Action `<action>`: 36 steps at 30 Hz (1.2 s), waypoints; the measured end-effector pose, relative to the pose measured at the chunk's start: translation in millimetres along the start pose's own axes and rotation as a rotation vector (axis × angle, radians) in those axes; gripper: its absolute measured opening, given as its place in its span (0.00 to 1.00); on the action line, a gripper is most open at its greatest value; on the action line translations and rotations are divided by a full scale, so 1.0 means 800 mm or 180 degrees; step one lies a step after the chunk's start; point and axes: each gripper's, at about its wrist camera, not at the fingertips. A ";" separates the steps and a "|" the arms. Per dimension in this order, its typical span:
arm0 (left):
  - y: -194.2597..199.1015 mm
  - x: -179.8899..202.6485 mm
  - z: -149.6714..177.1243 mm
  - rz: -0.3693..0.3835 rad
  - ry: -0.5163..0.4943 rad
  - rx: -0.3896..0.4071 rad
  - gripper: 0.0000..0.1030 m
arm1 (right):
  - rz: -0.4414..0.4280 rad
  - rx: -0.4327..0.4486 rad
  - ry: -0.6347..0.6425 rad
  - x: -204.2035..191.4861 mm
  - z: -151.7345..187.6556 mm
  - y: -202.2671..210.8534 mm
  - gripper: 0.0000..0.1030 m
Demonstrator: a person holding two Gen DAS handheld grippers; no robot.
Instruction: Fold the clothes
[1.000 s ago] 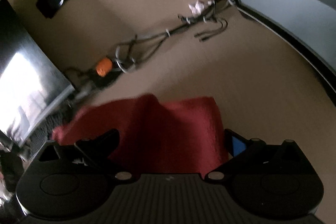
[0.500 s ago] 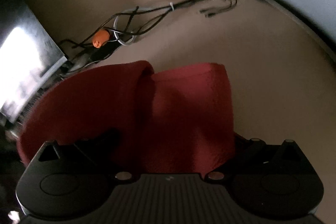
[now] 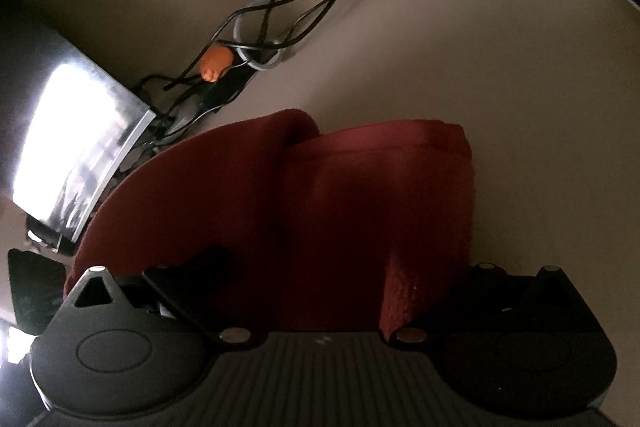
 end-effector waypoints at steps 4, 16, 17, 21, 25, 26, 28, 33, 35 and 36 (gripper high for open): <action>0.000 0.003 0.006 -0.0006 0.0092 0.0047 0.98 | -0.0162 -0.0072 0.0103 0.001 -0.001 -0.001 1.00; 0.029 0.011 0.049 -0.0020 0.0340 0.0294 0.98 | -0.0354 -0.0004 0.0302 -0.029 0.008 -0.008 1.00; 0.031 0.008 0.050 0.0021 0.0350 0.0308 0.98 | -0.0372 0.0022 0.0291 -0.035 0.011 -0.010 1.00; 0.048 -0.001 0.056 0.0098 0.0308 0.0373 0.98 | -0.0425 0.0054 0.0232 -0.067 0.022 -0.029 1.00; 0.084 -0.041 0.058 0.0199 0.0324 0.0471 0.98 | -0.0658 -0.0009 0.0173 -0.125 0.034 -0.067 1.00; 0.098 -0.056 0.058 0.0208 0.0353 0.0508 0.98 | -0.0715 -0.0016 0.0226 -0.144 0.037 -0.079 1.00; 0.127 -0.085 0.056 0.0225 0.0406 0.0588 0.98 | -0.0830 -0.0031 0.0332 -0.182 0.044 -0.101 1.00; 0.213 -0.143 0.037 0.0271 0.0315 0.0914 0.98 | -0.1260 0.0177 0.0460 -0.274 0.033 -0.146 1.00; 0.246 -0.159 0.023 0.0229 0.0231 0.1052 0.98 | -0.1331 0.0271 0.0550 -0.308 0.025 -0.165 1.00; 0.259 -0.170 0.014 0.0175 0.0208 0.1119 0.98 | -0.1271 0.0321 0.0634 -0.322 0.019 -0.176 1.00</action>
Point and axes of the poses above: each gripper's, at about its wrist camera, not at the fingertips, and y roughly against the way its jaws point, x to its right, z to its underside, and after that the axes turned 4 degrees about y, right-handed
